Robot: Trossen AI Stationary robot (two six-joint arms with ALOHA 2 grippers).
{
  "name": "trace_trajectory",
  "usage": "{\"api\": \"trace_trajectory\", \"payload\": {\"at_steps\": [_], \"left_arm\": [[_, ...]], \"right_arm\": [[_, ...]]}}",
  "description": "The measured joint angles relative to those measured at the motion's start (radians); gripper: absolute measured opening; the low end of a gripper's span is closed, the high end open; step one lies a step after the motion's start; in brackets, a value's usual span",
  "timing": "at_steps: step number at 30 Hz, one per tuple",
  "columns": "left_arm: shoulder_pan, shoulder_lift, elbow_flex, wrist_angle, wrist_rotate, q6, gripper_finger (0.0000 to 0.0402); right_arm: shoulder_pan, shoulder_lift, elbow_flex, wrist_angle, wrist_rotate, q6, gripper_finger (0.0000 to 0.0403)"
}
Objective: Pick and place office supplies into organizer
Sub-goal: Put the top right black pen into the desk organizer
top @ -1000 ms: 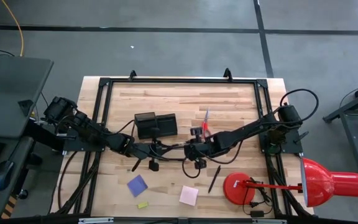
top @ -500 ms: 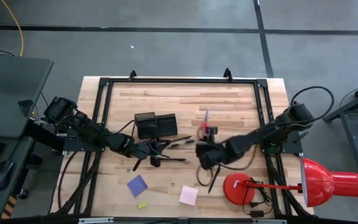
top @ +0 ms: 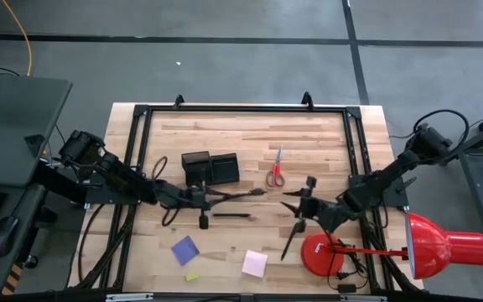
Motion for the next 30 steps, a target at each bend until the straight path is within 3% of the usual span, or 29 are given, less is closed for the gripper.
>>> {"api": "trace_trajectory", "payload": {"at_steps": [2,4,8,13,24,30], "left_arm": [[0.001,0.000,-0.032,0.116,0.041,-0.002,0.0020],[0.001,0.000,-0.058,0.219,0.123,-0.014,0.0020],[-0.001,0.000,-0.070,0.282,0.231,-0.037,0.0020],[0.000,0.000,-0.070,0.288,0.240,-0.057,0.0020],[0.000,0.000,-0.057,0.331,0.265,-0.042,0.0020],[0.001,0.000,-0.057,0.332,0.265,-0.041,0.0020]], "right_arm": [[0.010,-0.015,-0.052,0.093,0.023,-0.034,0.0131],[0.009,-0.015,-0.104,0.239,-0.017,-0.102,0.0131],[-0.018,-0.010,-0.168,0.573,-0.190,-0.264,0.0131],[-0.076,-0.010,-0.188,0.823,-0.390,-0.413,0.0131],[-0.281,0.005,-0.098,0.793,-0.729,-0.380,0.0131],[-0.307,0.126,0.007,0.790,-0.792,-0.421,0.0131]]}}
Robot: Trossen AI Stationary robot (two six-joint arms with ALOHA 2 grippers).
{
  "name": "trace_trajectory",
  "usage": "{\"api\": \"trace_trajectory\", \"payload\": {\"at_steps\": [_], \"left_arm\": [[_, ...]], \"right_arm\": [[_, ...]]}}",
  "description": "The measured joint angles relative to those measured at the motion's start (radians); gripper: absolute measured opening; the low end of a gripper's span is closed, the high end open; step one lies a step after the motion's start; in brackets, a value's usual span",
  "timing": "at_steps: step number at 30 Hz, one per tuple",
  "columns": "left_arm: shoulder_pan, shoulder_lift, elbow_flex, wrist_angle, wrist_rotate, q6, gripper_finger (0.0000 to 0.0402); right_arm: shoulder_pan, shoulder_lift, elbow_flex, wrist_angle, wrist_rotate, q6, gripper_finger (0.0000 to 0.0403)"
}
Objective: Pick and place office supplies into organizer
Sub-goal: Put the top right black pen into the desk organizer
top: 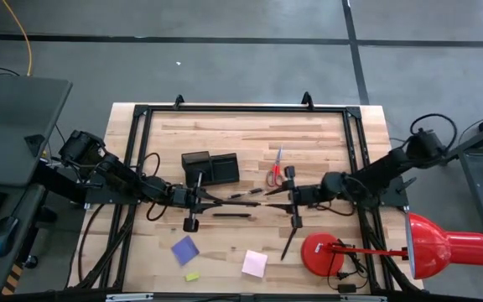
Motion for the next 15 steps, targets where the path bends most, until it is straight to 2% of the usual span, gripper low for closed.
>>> {"api": "trace_trajectory", "payload": {"at_steps": [6,15], "left_arm": [[0.000,0.000,0.000,-0.008,-0.010,-0.001,0.0020],[0.000,0.000,0.000,-0.016,-0.010,-0.001,0.0020]], "right_arm": [[0.000,0.085,0.093,-0.004,-0.008,-0.074,0.0131],[0.002,0.102,0.152,-0.026,-0.053,-0.113,0.0131]]}}
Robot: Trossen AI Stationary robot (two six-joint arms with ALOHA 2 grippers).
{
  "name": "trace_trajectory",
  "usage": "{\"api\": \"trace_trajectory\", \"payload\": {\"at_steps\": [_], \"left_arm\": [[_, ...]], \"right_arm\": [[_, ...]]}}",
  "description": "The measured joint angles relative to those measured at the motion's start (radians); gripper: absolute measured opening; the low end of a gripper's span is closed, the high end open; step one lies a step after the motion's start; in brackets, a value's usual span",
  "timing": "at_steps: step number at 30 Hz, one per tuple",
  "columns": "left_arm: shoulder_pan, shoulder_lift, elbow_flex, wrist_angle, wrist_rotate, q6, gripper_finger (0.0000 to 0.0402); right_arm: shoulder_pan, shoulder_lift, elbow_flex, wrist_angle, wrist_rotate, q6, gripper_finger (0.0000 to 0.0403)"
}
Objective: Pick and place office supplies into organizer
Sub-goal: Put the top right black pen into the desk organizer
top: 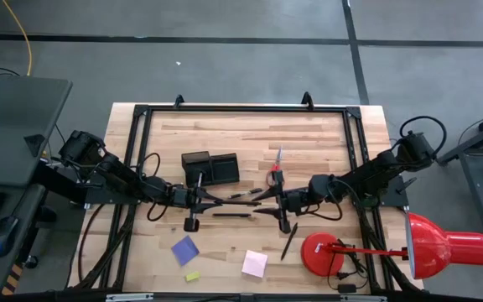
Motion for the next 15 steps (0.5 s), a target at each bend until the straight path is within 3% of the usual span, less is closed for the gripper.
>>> {"api": "trace_trajectory", "payload": {"at_steps": [15], "left_arm": [[0.000,0.000,0.000,-0.005,0.004,0.000,0.0020]], "right_arm": [[-0.002,0.000,0.000,0.070,-0.056,-0.012,0.0128]]}}
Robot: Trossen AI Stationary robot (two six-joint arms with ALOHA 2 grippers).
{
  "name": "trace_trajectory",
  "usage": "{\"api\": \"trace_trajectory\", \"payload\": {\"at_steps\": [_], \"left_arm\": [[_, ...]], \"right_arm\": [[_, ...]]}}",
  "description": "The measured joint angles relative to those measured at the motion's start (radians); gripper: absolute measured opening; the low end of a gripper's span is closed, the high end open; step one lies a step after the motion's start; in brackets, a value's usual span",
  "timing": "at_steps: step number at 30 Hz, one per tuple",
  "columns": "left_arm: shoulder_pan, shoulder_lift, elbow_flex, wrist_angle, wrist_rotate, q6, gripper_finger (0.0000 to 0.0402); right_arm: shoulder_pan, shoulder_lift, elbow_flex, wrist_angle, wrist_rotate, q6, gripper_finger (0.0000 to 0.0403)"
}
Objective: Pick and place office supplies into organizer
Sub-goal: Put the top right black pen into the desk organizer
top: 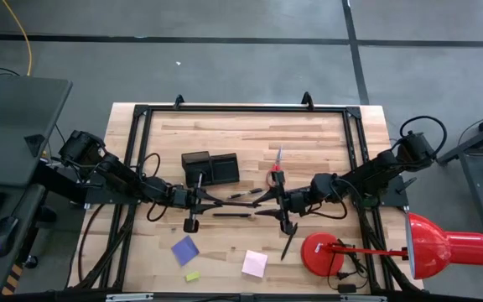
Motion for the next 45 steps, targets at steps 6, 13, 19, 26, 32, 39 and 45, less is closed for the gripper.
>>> {"api": "trace_trajectory", "payload": {"at_steps": [6,13,19,26,32,39,45], "left_arm": [[0.000,0.000,0.000,0.000,0.000,0.001,0.0020],[0.000,0.000,0.000,-0.002,0.001,0.002,0.0020],[0.000,0.000,0.000,-0.002,0.000,0.001,0.0023],[0.000,0.000,0.000,-0.015,0.001,0.000,0.0020],[-0.001,0.000,0.000,-0.032,-0.019,-0.009,0.0055],[-0.001,0.000,0.000,-0.037,-0.088,-0.007,0.0125],[-0.001,-0.062,-0.038,-0.052,-0.152,-0.006,0.0165]], "right_arm": [[-0.003,0.000,0.000,0.002,0.000,-0.002,0.0129],[-0.025,0.000,0.000,-0.004,0.006,0.010,0.0122],[-0.055,0.000,0.000,-0.011,-0.068,0.062,0.0078],[-0.057,-0.001,0.000,-0.013,-0.104,0.045,0.0016],[-0.055,-0.001,0.000,-0.027,-0.065,0.056,0.0016],[-0.054,0.000,-0.002,-0.086,-0.009,0.080,0.0016],[-0.043,0.000,-0.002,-0.135,0.078,0.081,0.0016]]}}
